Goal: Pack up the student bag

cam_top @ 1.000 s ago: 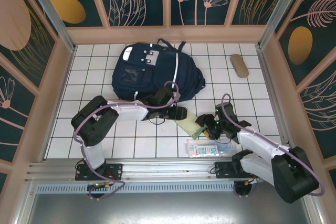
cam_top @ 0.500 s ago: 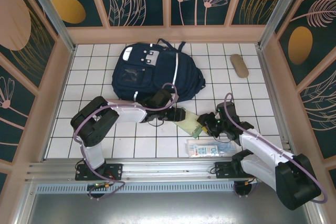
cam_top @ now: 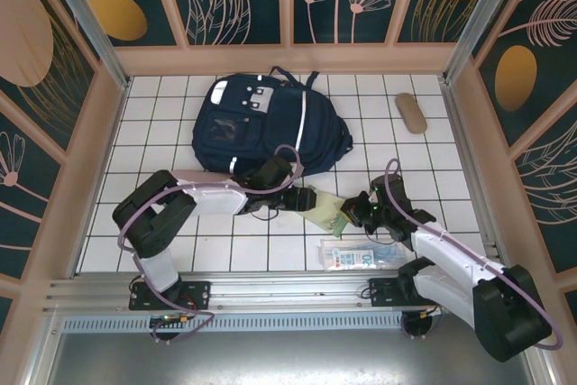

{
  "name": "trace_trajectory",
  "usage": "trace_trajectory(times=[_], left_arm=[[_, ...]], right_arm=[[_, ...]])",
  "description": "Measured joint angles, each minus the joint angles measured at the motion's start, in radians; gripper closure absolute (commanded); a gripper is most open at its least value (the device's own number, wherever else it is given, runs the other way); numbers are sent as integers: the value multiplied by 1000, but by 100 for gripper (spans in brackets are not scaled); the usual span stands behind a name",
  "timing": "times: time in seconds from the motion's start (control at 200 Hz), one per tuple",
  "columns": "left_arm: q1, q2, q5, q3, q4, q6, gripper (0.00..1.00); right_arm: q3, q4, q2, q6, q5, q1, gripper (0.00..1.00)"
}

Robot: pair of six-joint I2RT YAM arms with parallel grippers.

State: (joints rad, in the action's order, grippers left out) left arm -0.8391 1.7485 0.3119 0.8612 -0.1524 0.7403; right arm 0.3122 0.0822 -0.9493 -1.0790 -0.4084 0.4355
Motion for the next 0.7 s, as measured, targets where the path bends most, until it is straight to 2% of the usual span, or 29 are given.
trace_trajectory(times=[0.165,0.285,0.455,0.701], left_arm=[[11,-123,-9,-40,4,28,26],[42,-167,2,-88,-26,66,23],[87,-154,48,-163,-85,133,23],[89,-34,147,-182,-252,235,27]], right_arm=[[0,-3,13,3,-6,-3,100],[-12,-55,32,-7,-57,-33,100],[-66,-135,74,-55,-132,-90,100],[-103,-216,116,-110,-206,-122,100]])
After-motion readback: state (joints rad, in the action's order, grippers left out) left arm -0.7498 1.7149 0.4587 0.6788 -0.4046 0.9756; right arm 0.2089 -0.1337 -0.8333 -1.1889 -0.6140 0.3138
